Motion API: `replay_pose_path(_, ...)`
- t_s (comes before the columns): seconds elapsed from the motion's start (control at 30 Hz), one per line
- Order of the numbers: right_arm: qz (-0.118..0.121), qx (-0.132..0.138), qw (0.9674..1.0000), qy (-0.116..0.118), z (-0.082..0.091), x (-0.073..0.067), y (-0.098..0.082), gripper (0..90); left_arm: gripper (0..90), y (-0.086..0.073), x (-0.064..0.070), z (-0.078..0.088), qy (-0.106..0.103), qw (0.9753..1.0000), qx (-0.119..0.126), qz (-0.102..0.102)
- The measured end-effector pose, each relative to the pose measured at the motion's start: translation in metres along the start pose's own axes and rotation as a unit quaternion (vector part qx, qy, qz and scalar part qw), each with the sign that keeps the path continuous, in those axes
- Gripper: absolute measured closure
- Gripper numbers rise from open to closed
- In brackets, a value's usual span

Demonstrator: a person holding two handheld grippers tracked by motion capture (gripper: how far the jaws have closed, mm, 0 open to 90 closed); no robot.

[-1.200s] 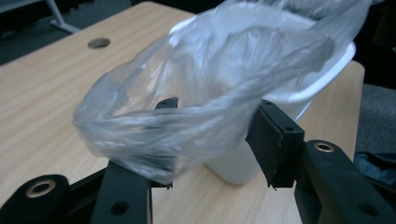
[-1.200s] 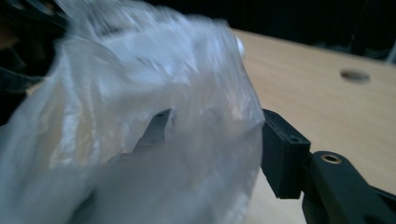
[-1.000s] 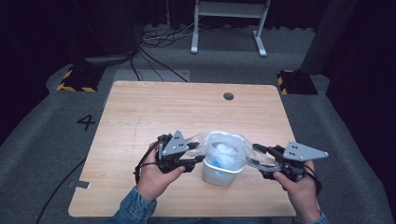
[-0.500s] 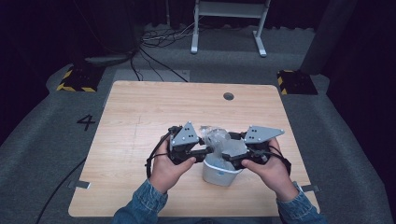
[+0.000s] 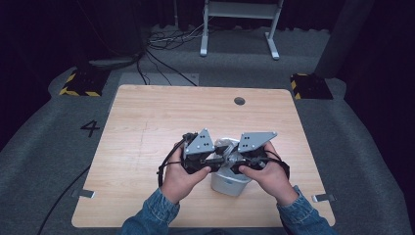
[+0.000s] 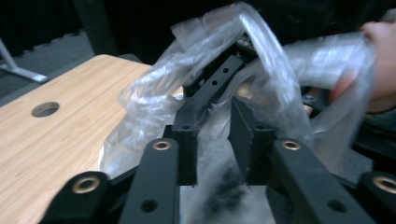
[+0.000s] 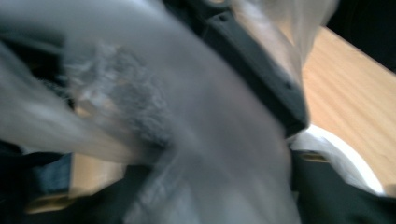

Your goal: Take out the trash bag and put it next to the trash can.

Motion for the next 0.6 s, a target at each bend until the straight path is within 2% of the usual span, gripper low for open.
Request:
replay_pose_path(0.03,-0.002,0.0,1.0,0.005,0.001,0.0,-0.001,83.7,70.8,0.001,-0.002,0.002,0.004,1.0,0.001,0.0)
replay_pose_path(0.07,-0.008,0.007,0.9999,0.011,0.002,0.0,-0.002,84.7,68.6,0.001,-0.003,0.004,0.006,1.0,0.003,0.0)
replay_pose_path(0.13,-0.014,0.017,0.9997,0.01,0.006,0.003,-0.003,87.9,65.1,0.001,-0.006,0.007,0.016,0.9998,0.006,0.005)
replay_pose_path(0.27,-0.016,0.026,0.9995,0.002,0.011,0.004,-0.002,88.9,57.2,-0.002,-0.018,0.016,0.041,0.999,0.015,0.013)
replay_pose_path(0.4,-0.017,0.039,0.9991,-0.003,0.017,0.004,0.0,89.2,51.7,-0.01,-0.032,0.028,0.068,0.9971,0.017,0.029)
replay_pose_path(0.5,-0.019,0.051,0.9985,-0.004,0.023,0.005,0.002,89.2,51.7,-0.027,-0.042,0.03,0.08,0.9959,-0.001,0.041)
replay_pose_path(0.6,-0.016,0.061,0.998,-0.007,0.027,0.006,0.005,89.2,51.8,-0.043,-0.047,0.027,0.087,0.9951,-0.024,0.038)
Point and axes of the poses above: each handheld gripper's, and its own axes: z roughly backward along the jaws, y roughly out of its top, x roughly to its right, the point moved 10 cm from there along -z, roughly forward along the jaws, and after that the axes turned 14 degrees about y, right-handed, at the moved point
